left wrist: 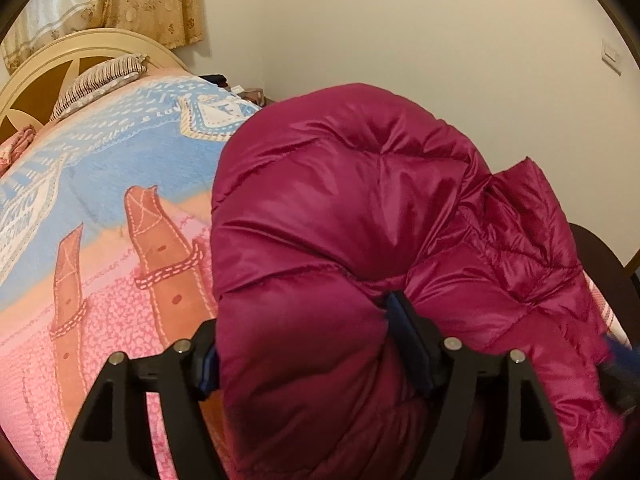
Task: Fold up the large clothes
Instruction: 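Press the coat bundle down on the bed and open both grippers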
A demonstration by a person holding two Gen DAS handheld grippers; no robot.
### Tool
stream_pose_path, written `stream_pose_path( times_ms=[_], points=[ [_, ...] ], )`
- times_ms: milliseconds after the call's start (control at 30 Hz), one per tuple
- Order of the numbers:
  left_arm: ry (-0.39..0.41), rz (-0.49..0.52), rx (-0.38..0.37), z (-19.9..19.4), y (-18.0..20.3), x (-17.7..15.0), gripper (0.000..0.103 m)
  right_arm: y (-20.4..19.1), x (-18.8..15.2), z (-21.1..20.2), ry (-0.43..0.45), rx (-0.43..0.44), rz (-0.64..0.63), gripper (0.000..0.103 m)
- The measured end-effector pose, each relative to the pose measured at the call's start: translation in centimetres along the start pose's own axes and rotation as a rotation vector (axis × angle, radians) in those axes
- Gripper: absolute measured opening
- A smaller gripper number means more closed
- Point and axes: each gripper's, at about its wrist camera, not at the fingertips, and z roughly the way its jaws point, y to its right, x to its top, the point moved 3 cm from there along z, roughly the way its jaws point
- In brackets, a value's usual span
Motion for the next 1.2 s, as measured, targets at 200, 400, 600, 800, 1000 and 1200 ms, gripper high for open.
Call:
stream_pose_path(
  times_ms=[200, 400, 600, 800, 1000, 1200],
  points=[
    [0.001, 0.024, 0.03, -0.2, 0.4, 0.0, 0.084, 3.0, -3.3, 2.1, -0.021, 0.122, 0.232, 0.027],
    [-0.031, 0.002, 0.063, -0.6, -0.5, -0.2, 0.1, 0.0, -3.9, 1.9, -0.023, 0.009, 0.11, 0.027],
    [-0.011, 0.007, 0.07, -3.7, -0.7, -2.0, 0.1, -0.3, -4.6, 1.2, 0.008, -0.008, 0.109, 0.027],
    [0.013, -0.027, 0.037, -7.7, -1.1, -4.8, 0.099, -1.9, -4.7, 0.7, 0.021, -0.079, 0.058, 0.027],
    [-0.001, -0.033, 0.02, -10.4, -0.8, -8.5, 0.095, -2.4, -4.9, 0.8, 0.015, -0.122, 0.048, 0.028],
    [-0.059, -0.017, 0.051, -9.5, -0.9, -10.4, 0.095, -2.8, -4.7, 1.7, 0.002, -0.138, 0.087, 0.028]
  ],
)
